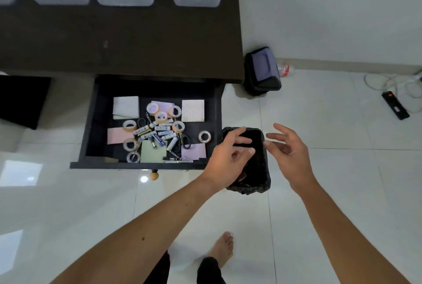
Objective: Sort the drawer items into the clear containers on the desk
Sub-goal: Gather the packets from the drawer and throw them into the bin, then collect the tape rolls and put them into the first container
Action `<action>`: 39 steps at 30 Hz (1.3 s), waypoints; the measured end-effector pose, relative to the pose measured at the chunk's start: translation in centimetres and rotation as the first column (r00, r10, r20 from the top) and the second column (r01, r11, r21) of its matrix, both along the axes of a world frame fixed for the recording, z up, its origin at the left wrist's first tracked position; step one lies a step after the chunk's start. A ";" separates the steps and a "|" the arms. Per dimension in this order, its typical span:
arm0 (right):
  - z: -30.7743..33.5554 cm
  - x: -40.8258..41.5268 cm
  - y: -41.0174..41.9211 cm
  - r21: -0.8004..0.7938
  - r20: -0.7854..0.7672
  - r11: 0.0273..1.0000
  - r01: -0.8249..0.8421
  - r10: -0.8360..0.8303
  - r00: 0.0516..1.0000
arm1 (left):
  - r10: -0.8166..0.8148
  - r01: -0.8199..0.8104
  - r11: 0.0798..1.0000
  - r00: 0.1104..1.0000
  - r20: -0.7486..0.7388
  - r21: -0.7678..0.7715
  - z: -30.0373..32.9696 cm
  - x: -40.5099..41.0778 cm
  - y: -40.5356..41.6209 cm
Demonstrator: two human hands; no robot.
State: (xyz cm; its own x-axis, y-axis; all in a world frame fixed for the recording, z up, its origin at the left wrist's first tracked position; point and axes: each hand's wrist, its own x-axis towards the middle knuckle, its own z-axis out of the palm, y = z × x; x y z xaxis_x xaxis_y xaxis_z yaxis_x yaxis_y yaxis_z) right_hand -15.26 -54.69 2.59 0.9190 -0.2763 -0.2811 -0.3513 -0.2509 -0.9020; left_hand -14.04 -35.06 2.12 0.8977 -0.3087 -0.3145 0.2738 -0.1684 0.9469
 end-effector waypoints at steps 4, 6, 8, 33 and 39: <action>1.9 1.5 4.5 0.014 0.022 0.999 -0.051 0.051 0.998 | 0.086 -0.086 0.996 0.996 0.027 -0.010 1.9 1.6 5.7; 2.5 2.5 6.9 0.018 0.030 0.997 -0.073 0.073 0.997 | 0.114 -0.115 0.993 0.993 0.033 0.004 2.0 2.4 9.0; 2.8 3.4 9.2 0.028 0.028 0.995 -0.092 0.091 0.995 | 0.153 -0.153 0.988 0.988 0.018 0.013 1.6 3.1 12.4; -8.1 10.6 22.0 -0.297 -0.135 0.872 -0.390 0.366 0.921 | -0.215 0.055 0.845 0.946 0.244 0.532 -8.0 13.6 26.5; -8.7 10.8 22.2 -0.337 -0.142 0.866 -0.370 0.342 0.929 | -0.221 0.045 0.825 0.943 0.249 0.563 -8.5 14.7 26.5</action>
State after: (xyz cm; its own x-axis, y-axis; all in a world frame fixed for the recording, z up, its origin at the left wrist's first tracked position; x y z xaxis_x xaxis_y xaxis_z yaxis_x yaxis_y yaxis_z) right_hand -4.42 -32.52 -6.11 0.9538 -0.0276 -0.2991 -0.2404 -0.6670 -0.7052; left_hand 0.71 -8.51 -6.36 0.9364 -0.2893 -0.1984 -0.0612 -0.6916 0.7197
